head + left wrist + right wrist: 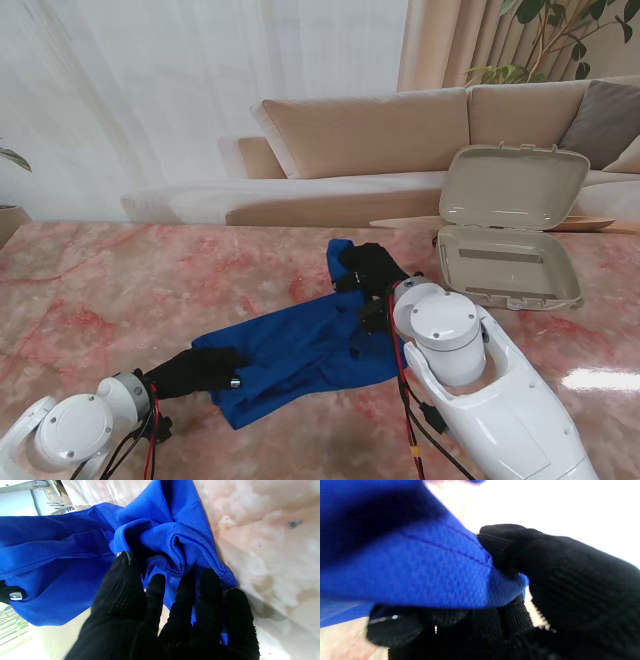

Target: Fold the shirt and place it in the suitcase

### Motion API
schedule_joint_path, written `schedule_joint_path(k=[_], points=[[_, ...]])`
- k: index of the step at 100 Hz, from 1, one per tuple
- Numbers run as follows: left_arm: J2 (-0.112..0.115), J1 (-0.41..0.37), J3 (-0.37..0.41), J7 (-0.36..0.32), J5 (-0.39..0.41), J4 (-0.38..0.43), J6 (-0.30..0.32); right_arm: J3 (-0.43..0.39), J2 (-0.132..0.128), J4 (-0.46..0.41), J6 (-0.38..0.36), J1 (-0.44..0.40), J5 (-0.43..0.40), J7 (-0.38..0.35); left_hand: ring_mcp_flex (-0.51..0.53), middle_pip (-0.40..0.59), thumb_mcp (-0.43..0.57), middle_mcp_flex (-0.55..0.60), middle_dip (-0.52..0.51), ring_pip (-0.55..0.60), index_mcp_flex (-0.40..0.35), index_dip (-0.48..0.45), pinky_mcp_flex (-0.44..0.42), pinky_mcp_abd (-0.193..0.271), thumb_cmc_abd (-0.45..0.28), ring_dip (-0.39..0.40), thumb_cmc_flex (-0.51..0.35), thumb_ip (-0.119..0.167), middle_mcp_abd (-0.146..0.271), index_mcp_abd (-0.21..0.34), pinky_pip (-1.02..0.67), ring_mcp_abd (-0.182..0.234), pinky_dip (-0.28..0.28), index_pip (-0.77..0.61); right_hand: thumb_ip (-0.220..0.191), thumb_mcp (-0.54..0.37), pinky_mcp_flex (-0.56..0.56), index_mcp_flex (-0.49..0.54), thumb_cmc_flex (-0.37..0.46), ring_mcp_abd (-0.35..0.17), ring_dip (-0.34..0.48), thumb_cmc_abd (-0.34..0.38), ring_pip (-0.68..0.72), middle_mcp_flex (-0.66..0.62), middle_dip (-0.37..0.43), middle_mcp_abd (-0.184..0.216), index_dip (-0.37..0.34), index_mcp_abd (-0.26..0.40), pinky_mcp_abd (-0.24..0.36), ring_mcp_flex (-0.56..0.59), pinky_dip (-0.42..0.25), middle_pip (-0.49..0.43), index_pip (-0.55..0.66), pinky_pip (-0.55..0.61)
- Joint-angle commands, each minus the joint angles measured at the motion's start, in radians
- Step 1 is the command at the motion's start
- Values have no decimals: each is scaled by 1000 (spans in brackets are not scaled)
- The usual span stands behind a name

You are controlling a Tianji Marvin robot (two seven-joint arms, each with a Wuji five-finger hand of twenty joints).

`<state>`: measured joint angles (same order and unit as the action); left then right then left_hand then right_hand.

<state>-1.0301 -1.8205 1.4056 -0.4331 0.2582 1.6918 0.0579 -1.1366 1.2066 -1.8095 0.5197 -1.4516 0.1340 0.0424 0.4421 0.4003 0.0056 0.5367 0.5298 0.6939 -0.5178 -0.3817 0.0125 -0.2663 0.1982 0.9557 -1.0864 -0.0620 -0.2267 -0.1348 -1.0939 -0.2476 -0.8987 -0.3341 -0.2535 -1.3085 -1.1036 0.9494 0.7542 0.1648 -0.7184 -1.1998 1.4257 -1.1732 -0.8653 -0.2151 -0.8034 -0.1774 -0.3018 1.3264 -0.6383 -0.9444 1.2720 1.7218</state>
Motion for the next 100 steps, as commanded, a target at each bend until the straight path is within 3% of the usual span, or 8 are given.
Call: schedule_joint_path(k=[1,35,100], points=[[-5,-21,-17,-9,8,-46,-13,16,16,8,-8,3,16,-13,-5,16,-18,2,7,-170,0,0,-5,-76,-22,-114,-32,28,9,-13,161,-79,87,-17,-87,-48,-44,36,56,-84,-19,12,28,-74,-11,-81,-10,-36,14,-21,17,-77,46,68],[-17,-30,-7,46,19,-35,-27,87,24,45,-72,17,72,-19,-5,18,-17,3,7,-168,-4,0,-5,-77,-25,-113,-37,28,9,-15,158,-80,86,-21,-90,-47,-44,35,54,-84,-20,11,28,-75,-10,-82,-11,-33,10,-21,19,-78,46,65],[-20,-21,-11,57,12,-38,-28,226,44,127,-173,51,140,-29,-7,18,-18,2,6,-168,-3,1,-5,-76,-27,-114,-36,28,8,-15,157,-78,88,-23,-89,-29,-39,24,55,-75,-14,33,9,-60,-12,-81,-11,-31,-13,-21,36,-75,42,42]])
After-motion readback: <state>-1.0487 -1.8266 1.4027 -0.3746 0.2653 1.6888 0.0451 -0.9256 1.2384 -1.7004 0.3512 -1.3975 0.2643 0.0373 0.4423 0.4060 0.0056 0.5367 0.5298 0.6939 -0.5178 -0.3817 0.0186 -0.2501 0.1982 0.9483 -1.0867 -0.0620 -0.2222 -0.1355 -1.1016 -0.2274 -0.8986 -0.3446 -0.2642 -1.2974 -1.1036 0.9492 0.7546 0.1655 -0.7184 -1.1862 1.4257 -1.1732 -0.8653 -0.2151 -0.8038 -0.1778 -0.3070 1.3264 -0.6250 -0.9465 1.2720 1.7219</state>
